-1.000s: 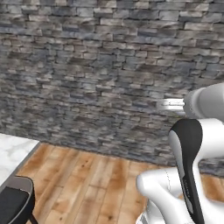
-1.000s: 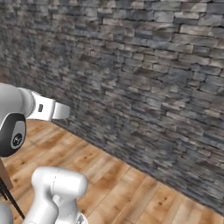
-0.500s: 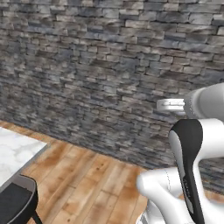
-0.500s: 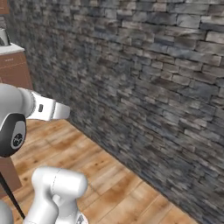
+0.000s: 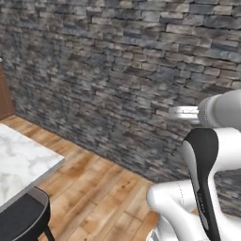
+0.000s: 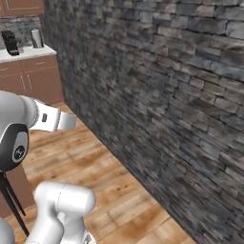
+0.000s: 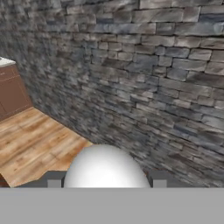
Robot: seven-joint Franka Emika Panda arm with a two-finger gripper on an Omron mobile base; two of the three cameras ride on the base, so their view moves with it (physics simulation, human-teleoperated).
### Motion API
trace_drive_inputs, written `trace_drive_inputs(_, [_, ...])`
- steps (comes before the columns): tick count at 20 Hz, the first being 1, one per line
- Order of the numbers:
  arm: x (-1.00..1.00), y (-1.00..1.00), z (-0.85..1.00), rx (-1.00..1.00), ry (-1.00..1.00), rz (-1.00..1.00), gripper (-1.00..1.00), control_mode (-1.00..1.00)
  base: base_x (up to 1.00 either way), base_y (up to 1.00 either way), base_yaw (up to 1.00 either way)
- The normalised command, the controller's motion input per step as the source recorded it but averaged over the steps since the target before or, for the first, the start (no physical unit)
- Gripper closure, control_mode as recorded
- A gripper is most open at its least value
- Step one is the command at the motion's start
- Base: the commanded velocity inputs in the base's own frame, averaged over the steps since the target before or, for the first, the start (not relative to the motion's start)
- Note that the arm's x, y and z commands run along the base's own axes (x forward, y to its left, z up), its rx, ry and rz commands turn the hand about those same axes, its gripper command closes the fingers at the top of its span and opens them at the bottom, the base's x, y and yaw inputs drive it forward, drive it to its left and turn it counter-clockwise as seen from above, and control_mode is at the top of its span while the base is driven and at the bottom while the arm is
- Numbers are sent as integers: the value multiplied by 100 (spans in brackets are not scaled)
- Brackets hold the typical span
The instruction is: Pick the egg and butter from the fridge and place them by the bowl for mixing.
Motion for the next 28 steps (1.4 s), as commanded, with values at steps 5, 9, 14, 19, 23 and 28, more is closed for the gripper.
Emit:
trace_drive_inputs(5, [0, 0, 0, 0, 0, 0, 100, 100, 67, 0, 28])
trace_drive_inputs(9, [0, 0, 0, 0, 0, 0, 100, 100, 70, 0, 25])
trace_drive_inputs(14, [0, 0, 0, 0, 0, 0, 100, 100, 69, 0, 26])
trace_drive_inputs(19, [0, 0, 0, 0, 0, 0, 100, 100, 67, -10, 22])
trace_drive_inputs(23, [0, 0, 0, 0, 0, 0, 100, 100, 66, -15, 20])
trace_drive_inputs(28, [0, 0, 0, 0, 0, 0, 100, 100, 63, -13, 26])
